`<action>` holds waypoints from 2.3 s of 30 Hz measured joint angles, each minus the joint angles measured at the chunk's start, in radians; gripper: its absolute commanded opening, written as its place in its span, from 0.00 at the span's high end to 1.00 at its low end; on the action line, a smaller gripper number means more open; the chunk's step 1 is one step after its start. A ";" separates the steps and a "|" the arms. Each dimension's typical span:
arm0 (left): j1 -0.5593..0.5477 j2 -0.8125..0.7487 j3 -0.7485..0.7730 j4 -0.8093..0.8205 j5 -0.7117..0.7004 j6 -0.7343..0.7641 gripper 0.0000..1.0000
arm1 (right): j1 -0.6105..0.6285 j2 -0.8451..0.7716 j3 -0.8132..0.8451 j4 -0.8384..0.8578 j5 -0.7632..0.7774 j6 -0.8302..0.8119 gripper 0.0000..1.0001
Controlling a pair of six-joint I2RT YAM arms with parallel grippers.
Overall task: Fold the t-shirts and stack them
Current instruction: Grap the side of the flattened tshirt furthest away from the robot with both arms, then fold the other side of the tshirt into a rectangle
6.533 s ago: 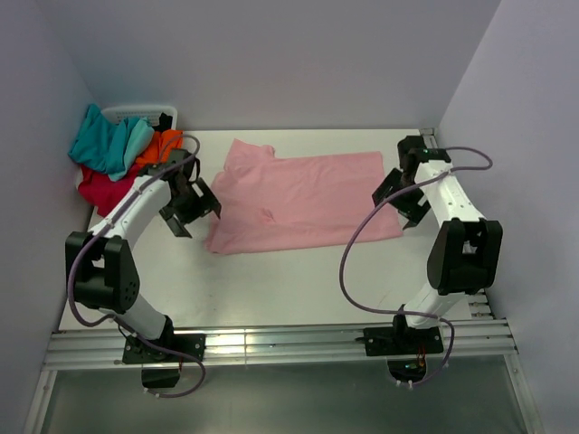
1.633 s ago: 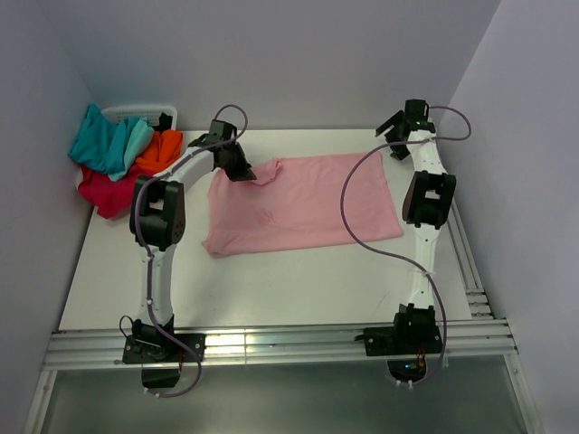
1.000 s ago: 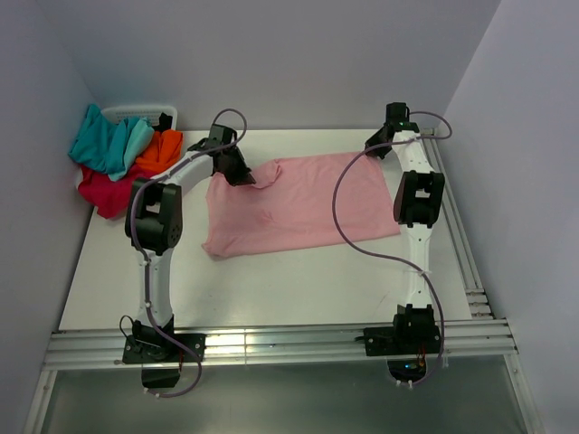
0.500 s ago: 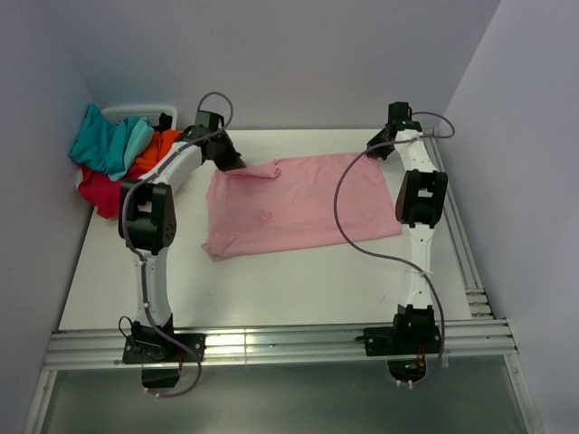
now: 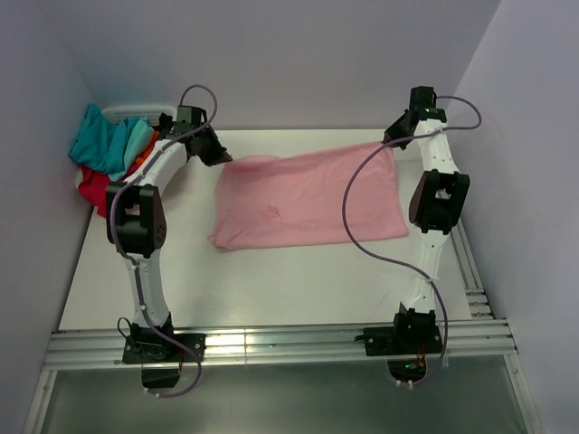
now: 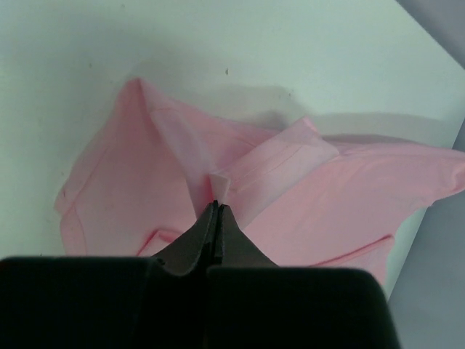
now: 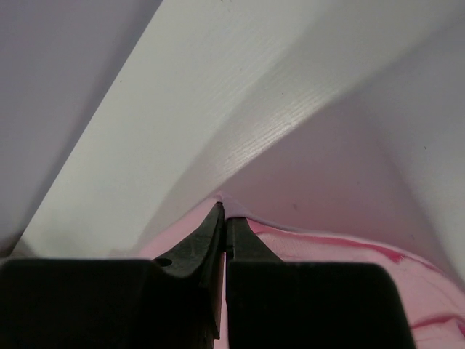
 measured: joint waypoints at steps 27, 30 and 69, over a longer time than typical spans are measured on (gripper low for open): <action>-0.106 -0.471 -0.772 0.133 -0.072 0.052 0.01 | -0.012 -0.400 -0.745 0.037 0.212 0.024 0.33; -0.122 -0.471 -0.813 0.117 -0.109 0.033 0.01 | -0.020 -0.400 -0.742 0.012 0.244 0.040 0.00; -0.309 0.079 -0.109 0.001 -0.038 0.030 0.41 | -0.023 -0.911 -1.182 -0.041 0.238 -0.002 0.01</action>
